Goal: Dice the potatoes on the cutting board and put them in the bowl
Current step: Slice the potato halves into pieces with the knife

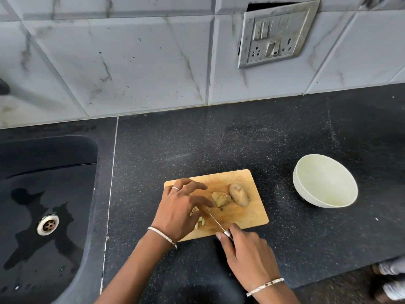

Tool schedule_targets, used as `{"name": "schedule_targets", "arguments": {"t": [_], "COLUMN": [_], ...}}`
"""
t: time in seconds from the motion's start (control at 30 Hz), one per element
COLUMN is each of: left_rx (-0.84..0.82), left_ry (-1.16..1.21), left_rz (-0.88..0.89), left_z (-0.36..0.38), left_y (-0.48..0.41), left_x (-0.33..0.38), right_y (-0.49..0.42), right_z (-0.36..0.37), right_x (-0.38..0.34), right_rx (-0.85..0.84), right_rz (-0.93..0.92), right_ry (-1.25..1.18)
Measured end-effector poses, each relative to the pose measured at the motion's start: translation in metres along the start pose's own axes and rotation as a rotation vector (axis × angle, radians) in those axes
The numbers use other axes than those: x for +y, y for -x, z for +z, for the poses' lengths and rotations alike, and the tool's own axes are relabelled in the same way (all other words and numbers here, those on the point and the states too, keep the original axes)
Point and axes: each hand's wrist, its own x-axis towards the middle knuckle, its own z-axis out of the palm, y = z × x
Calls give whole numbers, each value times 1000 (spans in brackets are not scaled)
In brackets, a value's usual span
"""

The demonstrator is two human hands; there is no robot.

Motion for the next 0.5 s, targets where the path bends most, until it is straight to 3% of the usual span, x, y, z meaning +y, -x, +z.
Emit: {"name": "schedule_targets", "arguments": {"t": [0.33,0.5], "left_rx": [11,-9], "left_ry": [-83,39], "left_rz": [-64,-30], "left_z": [7,2], "left_y": [-1,0], "left_x": [-28,-19], "right_y": [20,32], "right_z": [-24,-27], "right_x": [29,45], "right_rx": [-87,-81], "right_rz": [31,87], "right_ry": [37,1]}}
